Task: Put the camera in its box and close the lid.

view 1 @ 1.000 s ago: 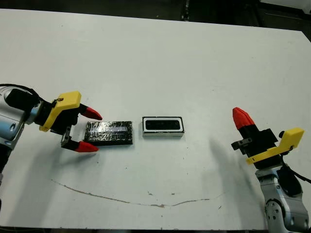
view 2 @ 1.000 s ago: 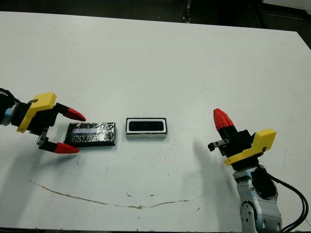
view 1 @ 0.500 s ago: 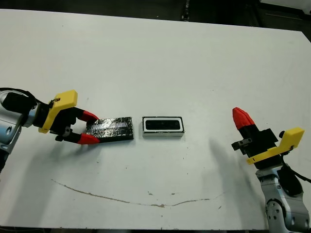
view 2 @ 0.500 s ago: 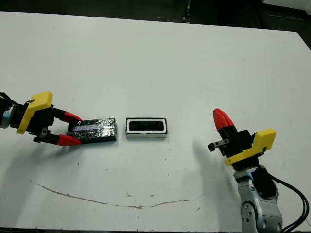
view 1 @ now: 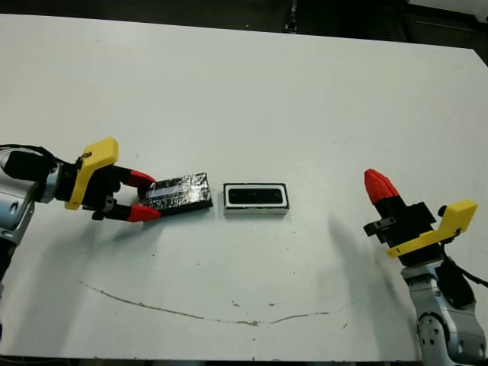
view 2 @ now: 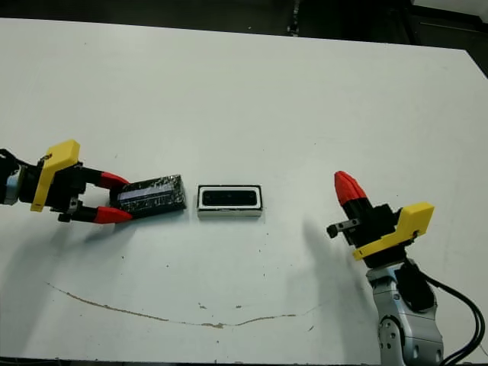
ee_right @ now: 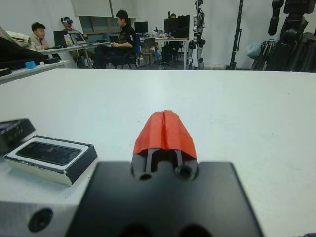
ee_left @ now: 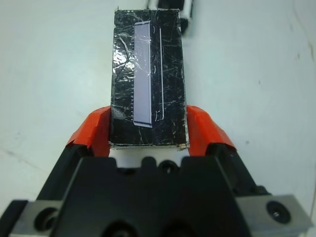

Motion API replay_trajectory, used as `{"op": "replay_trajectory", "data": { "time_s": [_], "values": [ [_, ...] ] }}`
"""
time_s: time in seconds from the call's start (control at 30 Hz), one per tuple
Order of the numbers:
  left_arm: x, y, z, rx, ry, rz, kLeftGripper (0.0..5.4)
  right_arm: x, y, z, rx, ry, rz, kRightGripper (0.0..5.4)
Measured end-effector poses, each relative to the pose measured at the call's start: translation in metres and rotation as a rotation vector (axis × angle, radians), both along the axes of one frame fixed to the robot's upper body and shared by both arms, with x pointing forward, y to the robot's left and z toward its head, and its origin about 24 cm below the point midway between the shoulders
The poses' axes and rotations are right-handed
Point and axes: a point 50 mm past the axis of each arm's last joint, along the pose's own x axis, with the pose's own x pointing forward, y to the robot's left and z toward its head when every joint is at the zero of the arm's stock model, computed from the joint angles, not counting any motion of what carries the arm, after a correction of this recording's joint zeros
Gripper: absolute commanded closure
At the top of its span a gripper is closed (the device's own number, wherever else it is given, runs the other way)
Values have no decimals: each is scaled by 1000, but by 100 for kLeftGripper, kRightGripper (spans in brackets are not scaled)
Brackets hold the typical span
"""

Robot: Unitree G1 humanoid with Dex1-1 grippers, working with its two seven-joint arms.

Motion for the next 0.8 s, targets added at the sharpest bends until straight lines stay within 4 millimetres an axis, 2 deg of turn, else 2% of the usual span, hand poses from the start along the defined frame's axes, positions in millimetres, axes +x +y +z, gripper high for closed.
{"op": "replay_trajectory", "data": {
  "time_s": [0.33, 0.5, 0.8],
  "values": [
    [8, -12, 3, -130, 0, -72, 223, 0, 0, 0, 8, 1, 5, 540],
    [16, -23, -4, -174, 55, -129, 223, 0, 0, 0, 3, 2, 11, 540],
    [20, -34, -4, -150, 54, -180, 223, 0, 0, 0, 3, 7, 9, 540]
  ]
}}
